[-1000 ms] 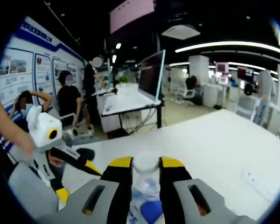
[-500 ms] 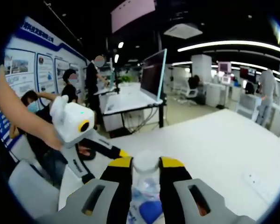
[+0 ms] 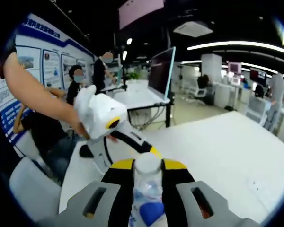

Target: Arrange the tabletop items into an orderly group along one side of the table until the central work area is clear of visible clutter.

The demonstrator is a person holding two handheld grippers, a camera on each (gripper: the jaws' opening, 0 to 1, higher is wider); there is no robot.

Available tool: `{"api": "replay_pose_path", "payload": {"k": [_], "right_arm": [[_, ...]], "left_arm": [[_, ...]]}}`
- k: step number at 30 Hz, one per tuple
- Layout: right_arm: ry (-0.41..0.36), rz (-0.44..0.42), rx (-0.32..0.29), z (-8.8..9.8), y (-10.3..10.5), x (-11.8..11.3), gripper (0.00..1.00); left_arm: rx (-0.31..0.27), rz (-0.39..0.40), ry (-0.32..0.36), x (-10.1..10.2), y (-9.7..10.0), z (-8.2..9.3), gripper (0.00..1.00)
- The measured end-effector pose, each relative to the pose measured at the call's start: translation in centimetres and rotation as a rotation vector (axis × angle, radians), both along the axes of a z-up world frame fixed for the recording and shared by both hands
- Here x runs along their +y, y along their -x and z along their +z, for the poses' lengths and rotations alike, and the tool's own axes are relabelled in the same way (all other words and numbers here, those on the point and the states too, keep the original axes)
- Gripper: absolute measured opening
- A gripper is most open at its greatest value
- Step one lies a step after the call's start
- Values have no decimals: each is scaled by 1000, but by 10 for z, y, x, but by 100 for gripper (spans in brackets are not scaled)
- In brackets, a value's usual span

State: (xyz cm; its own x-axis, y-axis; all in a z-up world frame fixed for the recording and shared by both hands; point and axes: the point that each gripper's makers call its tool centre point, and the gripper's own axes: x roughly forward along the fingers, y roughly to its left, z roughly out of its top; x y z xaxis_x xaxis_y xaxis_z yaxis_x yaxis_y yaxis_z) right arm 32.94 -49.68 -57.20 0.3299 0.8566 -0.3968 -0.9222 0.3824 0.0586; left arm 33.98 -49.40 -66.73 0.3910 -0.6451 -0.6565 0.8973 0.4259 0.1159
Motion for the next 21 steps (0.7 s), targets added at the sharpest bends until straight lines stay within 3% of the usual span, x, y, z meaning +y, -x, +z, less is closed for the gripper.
{"api": "replay_pose_path", "payload": {"k": [6, 10, 13, 18, 21], "right_arm": [[6, 22, -4, 0, -2, 4, 18], [4, 29, 0, 0, -5, 6, 18], [7, 42, -1, -1, -5, 6, 18], [19, 78, 5, -1, -3, 6, 18], [36, 101, -4, -1, -2, 6, 18]], "left_arm": [[-15, -54, 4, -6, -7, -3, 63], [-38, -171, -40, -9, -7, -11, 54], [-52, -217, -58, -11, -10, -16, 51], [-45, -265, -10, -20, -8, -12, 50], [-39, -346, -73, -18, -3, -22, 45]]}}
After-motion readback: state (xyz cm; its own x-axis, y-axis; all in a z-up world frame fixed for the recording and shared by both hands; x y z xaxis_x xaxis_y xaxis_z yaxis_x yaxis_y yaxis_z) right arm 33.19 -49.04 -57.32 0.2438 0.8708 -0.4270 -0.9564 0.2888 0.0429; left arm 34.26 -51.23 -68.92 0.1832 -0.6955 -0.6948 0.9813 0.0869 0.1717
